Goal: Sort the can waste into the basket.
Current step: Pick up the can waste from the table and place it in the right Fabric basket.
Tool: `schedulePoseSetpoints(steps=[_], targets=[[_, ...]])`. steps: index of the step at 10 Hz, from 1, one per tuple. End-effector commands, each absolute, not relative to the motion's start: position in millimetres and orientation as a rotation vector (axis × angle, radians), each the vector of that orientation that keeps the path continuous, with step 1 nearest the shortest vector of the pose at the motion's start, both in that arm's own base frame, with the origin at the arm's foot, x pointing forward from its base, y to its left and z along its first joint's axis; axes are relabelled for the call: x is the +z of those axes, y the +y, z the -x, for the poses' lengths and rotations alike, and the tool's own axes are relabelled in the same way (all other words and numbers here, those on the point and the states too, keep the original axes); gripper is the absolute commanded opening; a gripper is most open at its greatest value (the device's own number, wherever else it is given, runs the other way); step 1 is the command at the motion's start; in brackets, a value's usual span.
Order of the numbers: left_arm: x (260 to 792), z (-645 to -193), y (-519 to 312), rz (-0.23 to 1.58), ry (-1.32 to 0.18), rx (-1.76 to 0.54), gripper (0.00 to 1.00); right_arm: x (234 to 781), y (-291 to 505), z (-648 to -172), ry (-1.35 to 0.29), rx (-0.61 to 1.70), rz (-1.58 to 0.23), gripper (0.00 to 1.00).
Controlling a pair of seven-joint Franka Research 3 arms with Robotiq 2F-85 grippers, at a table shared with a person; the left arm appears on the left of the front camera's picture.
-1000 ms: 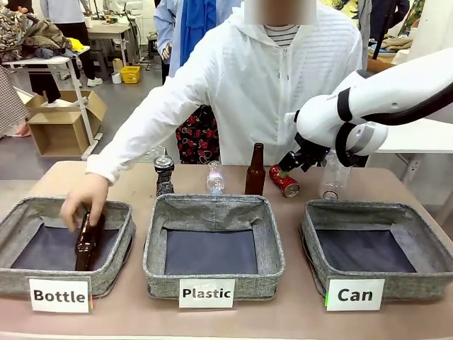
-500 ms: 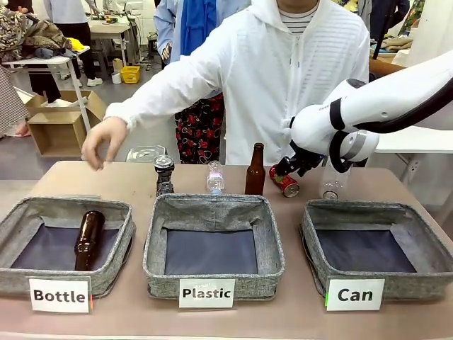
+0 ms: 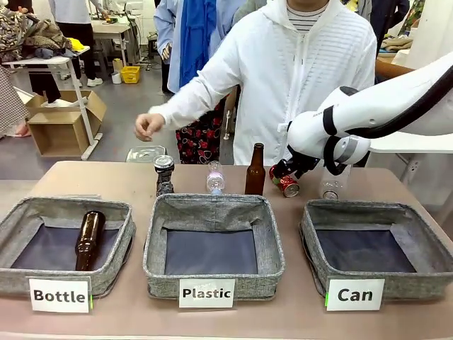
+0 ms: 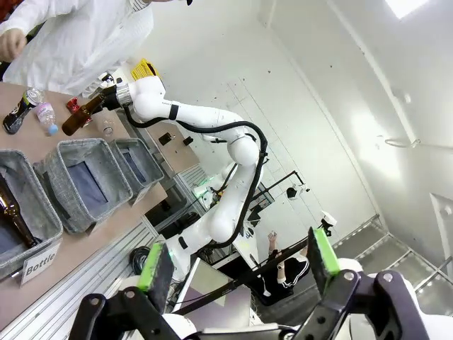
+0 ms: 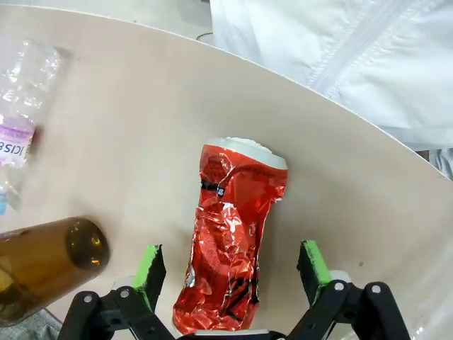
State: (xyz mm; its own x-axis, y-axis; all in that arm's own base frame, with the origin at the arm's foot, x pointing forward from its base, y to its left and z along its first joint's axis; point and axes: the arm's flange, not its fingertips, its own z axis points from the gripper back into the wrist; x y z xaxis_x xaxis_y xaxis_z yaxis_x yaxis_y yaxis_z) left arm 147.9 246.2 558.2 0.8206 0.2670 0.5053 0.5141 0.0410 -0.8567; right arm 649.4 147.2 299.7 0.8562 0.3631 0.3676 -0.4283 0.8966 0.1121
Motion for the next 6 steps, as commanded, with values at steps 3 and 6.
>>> schedulePoseSetpoints(steps=[3, 6], targets=[[488, -238, 149, 1.363, -0.267, -0.231, 1.0, 299, 148, -656, -0.337, 0.407, -0.175, 0.41], [471, -242, 141, 1.355, -0.171, -0.212, 1.0, 298, 148, -657, -0.335, 0.408, -0.166, 0.0]])
